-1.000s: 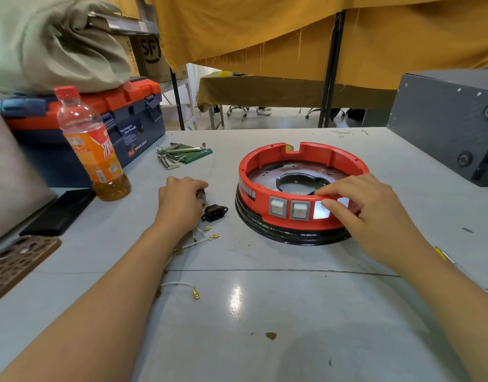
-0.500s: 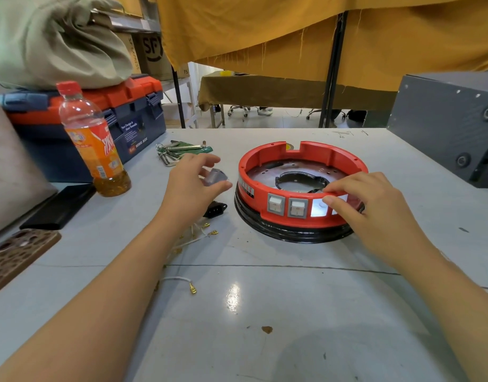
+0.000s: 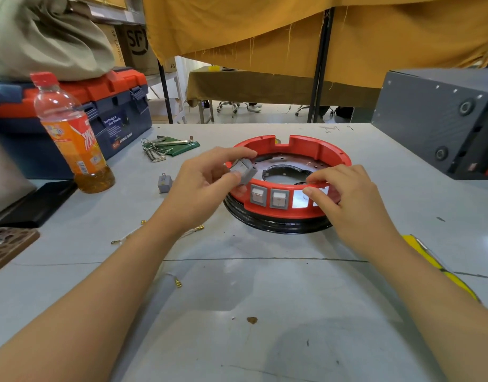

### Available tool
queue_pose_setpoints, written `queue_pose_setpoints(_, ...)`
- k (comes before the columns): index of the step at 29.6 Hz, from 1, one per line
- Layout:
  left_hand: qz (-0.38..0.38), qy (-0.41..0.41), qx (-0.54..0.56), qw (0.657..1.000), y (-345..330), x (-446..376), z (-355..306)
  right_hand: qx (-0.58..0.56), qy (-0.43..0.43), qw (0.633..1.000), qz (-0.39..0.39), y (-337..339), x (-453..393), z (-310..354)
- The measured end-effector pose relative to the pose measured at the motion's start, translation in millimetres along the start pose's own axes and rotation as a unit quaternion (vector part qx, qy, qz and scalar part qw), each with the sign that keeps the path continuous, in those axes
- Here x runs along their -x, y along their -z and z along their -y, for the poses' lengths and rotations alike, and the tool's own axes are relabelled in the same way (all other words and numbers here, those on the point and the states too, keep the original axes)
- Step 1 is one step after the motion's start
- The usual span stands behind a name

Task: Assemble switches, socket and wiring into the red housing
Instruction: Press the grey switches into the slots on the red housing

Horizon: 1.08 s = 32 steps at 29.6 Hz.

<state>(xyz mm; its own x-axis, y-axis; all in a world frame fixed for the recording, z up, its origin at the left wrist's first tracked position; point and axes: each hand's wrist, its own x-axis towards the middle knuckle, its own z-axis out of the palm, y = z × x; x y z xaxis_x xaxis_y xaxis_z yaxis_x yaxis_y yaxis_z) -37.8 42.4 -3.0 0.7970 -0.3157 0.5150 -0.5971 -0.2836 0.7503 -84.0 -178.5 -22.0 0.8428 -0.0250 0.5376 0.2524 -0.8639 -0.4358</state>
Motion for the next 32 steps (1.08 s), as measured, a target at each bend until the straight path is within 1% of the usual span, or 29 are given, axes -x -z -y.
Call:
queue_pose_setpoints(2, 0.035, 0.035, 0.063, 0.997, -1.7, 0.5, -1.4, -0.005, -0.003, 1.000, -0.004, -1.9, 0.0, 0.9)
queue_pose_setpoints(4, 0.081, 0.066, 0.085, 0.991, -3.9, 1.7, -1.1, -0.003, -0.007, 1.000, -0.006, -4.1, 0.2, 0.9)
queue_pose_setpoints(6, 0.099, 0.061, 0.054, 0.992, -6.9, 3.4, -2.2, -0.007, -0.015, 1.000, -0.005, -4.3, 0.4, 0.7)
queue_pose_setpoints(8, 0.109, 0.040, 0.032, 0.993, -8.6, 5.1, -5.5, -0.007, -0.021, 1.000, -0.002, -3.9, 0.4, 1.0)
queue_pose_setpoints(12, 0.135, 0.028, 0.033, 0.990, -10.7, 5.3, -7.5, -0.007, -0.014, 1.000, -0.005, -0.6, -0.1, 1.9)
queue_pose_setpoints(15, 0.143, 0.048, 0.059, 0.987, -14.0, 5.4, -8.5, -0.065, 0.007, 0.998, -0.022, 4.6, -0.7, 4.4)
queue_pose_setpoints(18, 0.141, 0.006, 0.039, 0.989, -17.6, 6.9, -11.7, -0.194, 0.036, 0.980, -0.002, 11.3, -0.7, 11.9)
queue_pose_setpoints(20, 0.142, -0.016, 0.029, 0.989, -21.1, 7.6, -12.8, -0.246, 0.043, 0.968, 0.032, 14.7, -0.1, 15.1)
queue_pose_setpoints(23, 0.144, -0.011, 0.046, 0.988, -27.6, 9.0, -12.3, -0.257, 0.043, 0.962, 0.076, 17.3, 0.0, 14.7)
queue_pose_setpoints(26, 0.119, 0.003, 0.076, 0.990, -31.6, 9.9, -11.8, -0.293, 0.022, 0.950, 0.107, 22.7, -0.9, 9.6)
queue_pose_setpoints(28, 0.105, -0.022, 0.047, 0.993, -33.3, 10.1, -12.0, -0.311, 0.016, 0.941, 0.129, 25.1, -0.5, 7.5)
queue_pose_setpoints(30, 0.094, -0.054, 0.008, 0.994, -35.7, 11.1, -12.0, -0.284, 0.017, 0.950, 0.130, 23.3, 0.6, 6.0)
queue_pose_setpoints(32, 0.083, -0.072, -0.016, 0.994, -38.7, 12.6, -11.7, -0.232, 0.024, 0.966, 0.116, 20.6, 1.5, 5.4)
